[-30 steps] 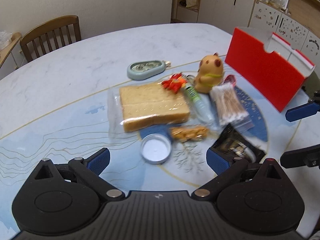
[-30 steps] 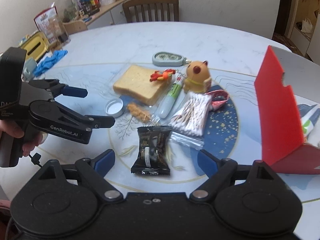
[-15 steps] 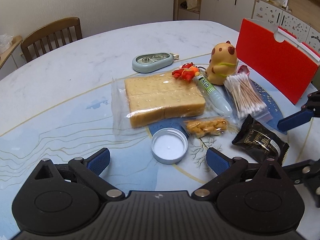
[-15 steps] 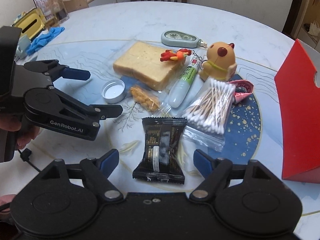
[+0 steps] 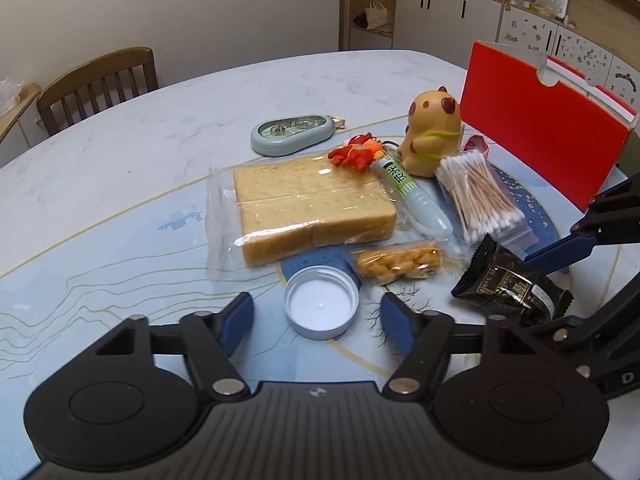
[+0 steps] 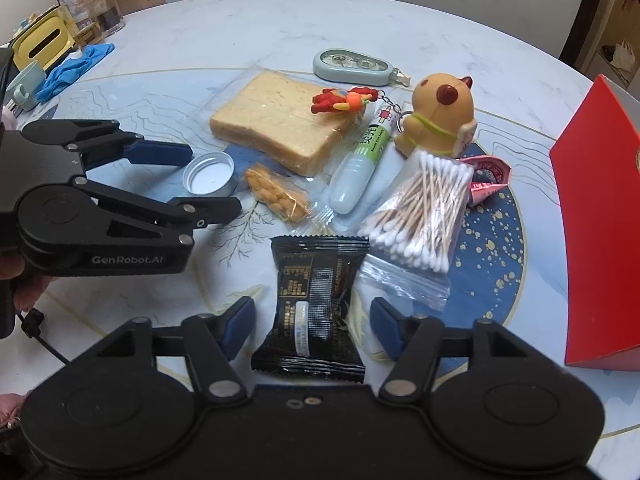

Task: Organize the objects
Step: 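Grasp the black snack packet with the right gripper while the left grasps the bottle cap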

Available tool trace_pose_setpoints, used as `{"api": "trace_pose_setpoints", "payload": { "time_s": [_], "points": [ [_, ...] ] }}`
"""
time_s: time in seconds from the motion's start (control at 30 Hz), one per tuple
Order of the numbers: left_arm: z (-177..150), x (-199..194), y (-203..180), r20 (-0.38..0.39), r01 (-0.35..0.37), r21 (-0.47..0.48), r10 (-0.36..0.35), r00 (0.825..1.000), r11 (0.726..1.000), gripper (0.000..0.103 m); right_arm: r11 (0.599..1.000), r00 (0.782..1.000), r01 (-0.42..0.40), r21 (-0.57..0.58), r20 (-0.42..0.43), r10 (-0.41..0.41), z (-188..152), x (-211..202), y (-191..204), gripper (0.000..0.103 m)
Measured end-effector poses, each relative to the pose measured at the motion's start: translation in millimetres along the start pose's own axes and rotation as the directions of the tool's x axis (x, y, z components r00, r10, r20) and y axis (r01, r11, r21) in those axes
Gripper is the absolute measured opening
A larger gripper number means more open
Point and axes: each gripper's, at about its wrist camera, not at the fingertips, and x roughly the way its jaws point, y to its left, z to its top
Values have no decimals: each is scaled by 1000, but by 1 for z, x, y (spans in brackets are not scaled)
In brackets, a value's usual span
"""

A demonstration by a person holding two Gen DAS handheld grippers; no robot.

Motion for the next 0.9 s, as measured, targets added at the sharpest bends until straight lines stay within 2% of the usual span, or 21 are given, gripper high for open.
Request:
{"api": "trace_pose_setpoints", "payload": {
  "time_s": [0.07,0.17,0.2,0.27,0.6,0.9],
  "points": [
    [0,-1,-1,2,5,0,-5,1000,1000,56,1000,1000,-6,8,5,6,1,-1,0,54],
    [1,-2,-5,-3,12,9,-12,1000,1000,53,1000,1000,-7,11,9,7,0,-2,0,47],
    [1,-3,-6,-5,10,16,-10,1000,1000,49,1000,1000,-7,13,10,7,0,-2,0,40],
    [1,-4,-8,-8,11,25,-11,1000,1000,39,1000,1000,-3,13,11,3,-1,-4,1,37],
    [1,-8,-13,-33,-2,14,2,999,1000,38,999,999,-26,28,33,25,-7,-20,-7,33],
    [-1,-31,-25,-53,13,-1,-13,999,1000,38,996,996,-39,79,80,33,-25,-51,-23,33]
  ]
}}
